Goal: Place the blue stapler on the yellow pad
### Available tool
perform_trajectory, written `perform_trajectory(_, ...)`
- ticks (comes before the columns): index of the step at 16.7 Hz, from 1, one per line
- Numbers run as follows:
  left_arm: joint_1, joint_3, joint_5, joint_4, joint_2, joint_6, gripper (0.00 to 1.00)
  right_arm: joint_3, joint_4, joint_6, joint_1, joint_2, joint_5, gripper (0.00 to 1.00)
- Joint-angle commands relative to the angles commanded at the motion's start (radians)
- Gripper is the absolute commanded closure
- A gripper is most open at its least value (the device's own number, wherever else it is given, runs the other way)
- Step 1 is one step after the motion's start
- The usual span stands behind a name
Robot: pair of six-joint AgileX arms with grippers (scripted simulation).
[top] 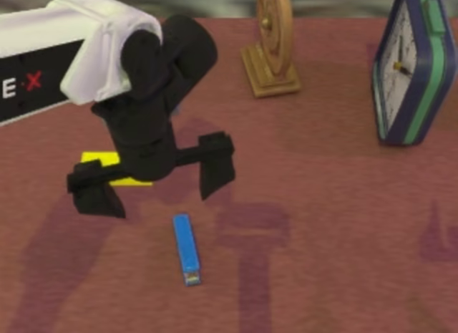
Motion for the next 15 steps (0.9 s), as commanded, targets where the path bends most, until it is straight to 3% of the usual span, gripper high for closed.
perform_trajectory(10, -0.030, 0.082, 0.000, -0.052, 0.098, -0.048, 0.00, 0.000, 0.000, 0.000, 0.000, 0.000, 0.000, 0.00)
perform_trajectory(15, -0.032, -0.017, 0.000, 0.105, 0.156, -0.046, 0.00, 0.000, 0.000, 0.000, 0.000, 0.000, 0.000, 0.00)
